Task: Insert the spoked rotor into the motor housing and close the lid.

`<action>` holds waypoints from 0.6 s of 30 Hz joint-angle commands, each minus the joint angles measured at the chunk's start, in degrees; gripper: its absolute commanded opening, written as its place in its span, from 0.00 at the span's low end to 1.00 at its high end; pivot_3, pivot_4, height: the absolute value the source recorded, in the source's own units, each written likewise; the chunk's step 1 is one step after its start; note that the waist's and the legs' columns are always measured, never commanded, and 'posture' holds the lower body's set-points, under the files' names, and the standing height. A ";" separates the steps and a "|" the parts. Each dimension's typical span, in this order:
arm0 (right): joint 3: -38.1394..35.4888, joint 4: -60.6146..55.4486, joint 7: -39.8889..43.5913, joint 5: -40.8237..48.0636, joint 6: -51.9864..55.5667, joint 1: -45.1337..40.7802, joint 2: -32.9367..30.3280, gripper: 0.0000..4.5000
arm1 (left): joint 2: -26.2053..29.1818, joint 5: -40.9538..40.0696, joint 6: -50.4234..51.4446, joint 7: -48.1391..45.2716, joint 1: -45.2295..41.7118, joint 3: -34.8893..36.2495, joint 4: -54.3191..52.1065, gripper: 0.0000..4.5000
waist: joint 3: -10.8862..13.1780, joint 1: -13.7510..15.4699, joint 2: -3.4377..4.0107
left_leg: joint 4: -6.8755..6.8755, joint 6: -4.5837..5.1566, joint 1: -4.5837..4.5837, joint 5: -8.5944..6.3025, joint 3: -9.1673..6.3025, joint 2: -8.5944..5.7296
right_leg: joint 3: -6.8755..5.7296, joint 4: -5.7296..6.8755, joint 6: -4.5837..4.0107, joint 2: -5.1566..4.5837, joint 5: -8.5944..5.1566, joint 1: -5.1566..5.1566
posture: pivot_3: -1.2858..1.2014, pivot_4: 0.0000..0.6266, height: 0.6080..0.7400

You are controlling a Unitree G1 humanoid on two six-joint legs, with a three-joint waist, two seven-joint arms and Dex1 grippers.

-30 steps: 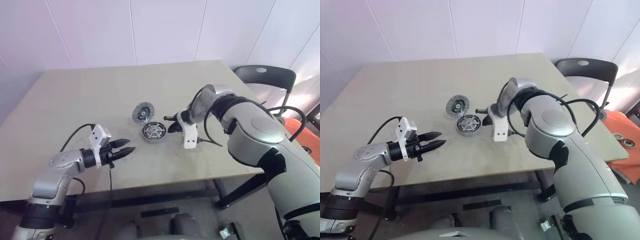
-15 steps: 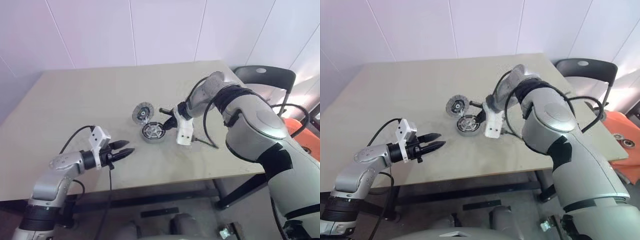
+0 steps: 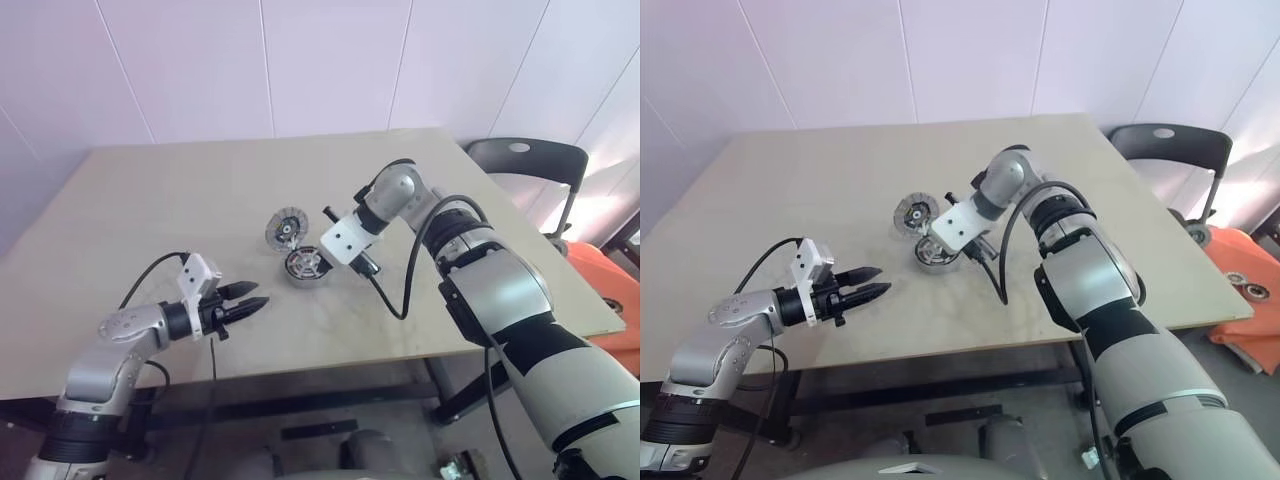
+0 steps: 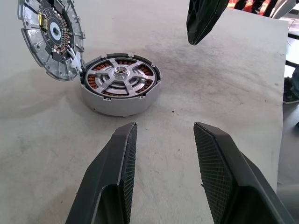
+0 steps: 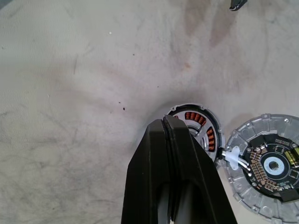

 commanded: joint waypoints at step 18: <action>4.98 -2.61 -14.71 -3.57 -2.98 -1.09 -0.17 0.56 | 0.49 -0.79 -0.02 0.21 -0.13 1.18 -2.26 0.47 | 0.00 0.02 0.00 | -0.03 0.00 -0.12 0.00 0.06 -0.03 | 0.08 -0.03 -0.01 0.00 -0.01 -0.15 | 0.52 0.00 1.00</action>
